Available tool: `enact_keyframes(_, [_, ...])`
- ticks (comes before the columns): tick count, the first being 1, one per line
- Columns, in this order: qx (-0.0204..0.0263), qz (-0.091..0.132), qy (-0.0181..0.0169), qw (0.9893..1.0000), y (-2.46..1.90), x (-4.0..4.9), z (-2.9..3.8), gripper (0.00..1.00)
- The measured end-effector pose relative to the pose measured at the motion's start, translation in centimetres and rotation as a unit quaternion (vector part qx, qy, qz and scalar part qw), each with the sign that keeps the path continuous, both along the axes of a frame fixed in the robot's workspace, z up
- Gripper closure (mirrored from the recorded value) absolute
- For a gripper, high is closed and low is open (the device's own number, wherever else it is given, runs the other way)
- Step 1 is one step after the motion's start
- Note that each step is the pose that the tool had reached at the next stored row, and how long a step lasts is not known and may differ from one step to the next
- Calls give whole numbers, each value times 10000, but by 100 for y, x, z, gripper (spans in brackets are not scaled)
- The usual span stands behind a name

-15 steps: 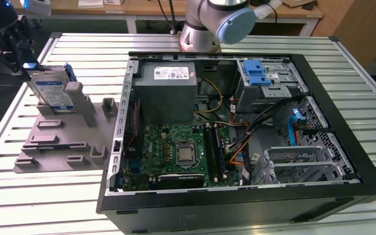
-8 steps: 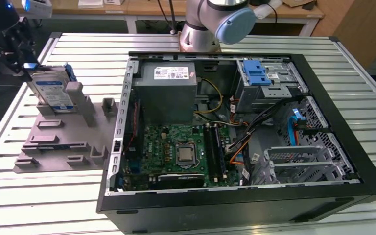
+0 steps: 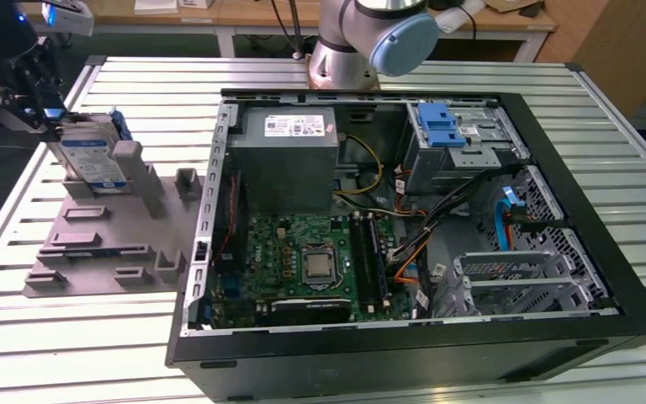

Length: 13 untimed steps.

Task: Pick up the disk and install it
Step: 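Pick up the disk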

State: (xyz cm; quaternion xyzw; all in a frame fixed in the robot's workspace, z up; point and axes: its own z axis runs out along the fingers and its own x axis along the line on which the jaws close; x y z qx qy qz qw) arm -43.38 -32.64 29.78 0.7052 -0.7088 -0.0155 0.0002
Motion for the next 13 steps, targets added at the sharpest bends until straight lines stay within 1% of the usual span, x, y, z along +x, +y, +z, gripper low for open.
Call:
enact_keyframes(3, [-1, 0, 0, 10000, 0, -4, -17, 52])
enact_keyframes(7, [0, 0, -2, 10000, 0, -4, -18, 52])
enact_keyframes(9, [0, 0, -8, 10000, 0, -5, -22, 51])
enact_keyframes(10, [0, 0, -12, 10000, 0, -5, -26, 44])
enact_keyframes(13, [0, 0, -20, 10000, 0, -8, -46, 44])
